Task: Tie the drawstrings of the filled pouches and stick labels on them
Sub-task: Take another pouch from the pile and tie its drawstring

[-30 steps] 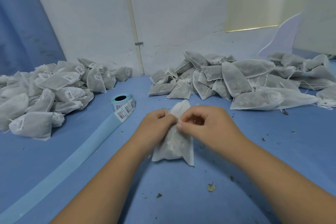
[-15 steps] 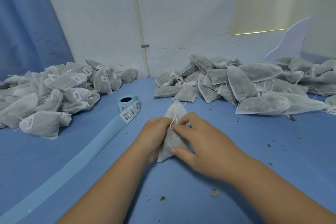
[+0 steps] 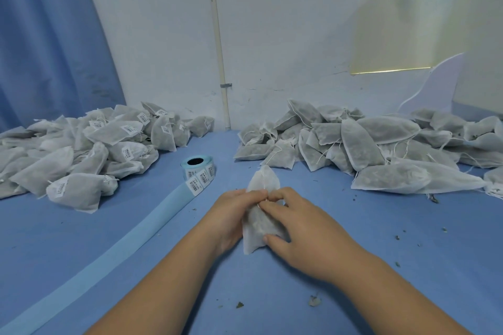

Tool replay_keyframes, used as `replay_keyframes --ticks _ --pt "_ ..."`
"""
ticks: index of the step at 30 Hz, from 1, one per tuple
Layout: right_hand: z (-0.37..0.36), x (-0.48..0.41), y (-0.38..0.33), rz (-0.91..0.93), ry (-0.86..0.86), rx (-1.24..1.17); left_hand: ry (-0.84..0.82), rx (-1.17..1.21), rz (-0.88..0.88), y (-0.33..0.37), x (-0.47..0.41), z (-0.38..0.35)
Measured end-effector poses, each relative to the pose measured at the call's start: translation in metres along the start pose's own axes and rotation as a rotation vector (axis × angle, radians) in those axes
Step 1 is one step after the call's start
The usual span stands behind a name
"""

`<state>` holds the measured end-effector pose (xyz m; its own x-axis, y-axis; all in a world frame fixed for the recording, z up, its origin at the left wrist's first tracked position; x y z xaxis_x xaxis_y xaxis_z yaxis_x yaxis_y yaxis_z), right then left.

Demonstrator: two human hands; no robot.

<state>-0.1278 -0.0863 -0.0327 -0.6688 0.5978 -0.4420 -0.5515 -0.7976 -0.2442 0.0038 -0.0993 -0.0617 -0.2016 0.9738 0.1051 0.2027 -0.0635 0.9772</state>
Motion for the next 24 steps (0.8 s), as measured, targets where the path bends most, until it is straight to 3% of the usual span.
replay_keyframes --ticks 8,14,18,24 --pt "0.003 0.001 -0.009 0.040 0.027 -0.099 0.258 0.011 -0.011 0.019 0.008 0.023" --pt "-0.015 0.002 -0.014 0.027 -0.054 -0.177 0.470 0.020 -0.043 0.040 0.024 0.096" --pt "-0.026 -0.002 -0.019 0.042 -0.051 -0.218 0.609 0.153 0.003 0.033 0.038 0.147" --pt "-0.051 -0.019 -0.043 0.048 -0.070 -0.211 0.665 0.237 0.017 0.022 0.033 0.160"
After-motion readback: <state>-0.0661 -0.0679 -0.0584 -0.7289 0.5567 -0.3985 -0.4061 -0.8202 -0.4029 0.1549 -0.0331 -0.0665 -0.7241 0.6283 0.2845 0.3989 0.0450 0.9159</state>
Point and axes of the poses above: each hand's wrist, its own x-axis away from the middle knuckle, its own z-axis out of the back of the hand, y = z × x, the point moved 6 cm from there along -x, towards the middle knuckle, and after that the axes turned 5 degrees about y, right-handed, at the moved point
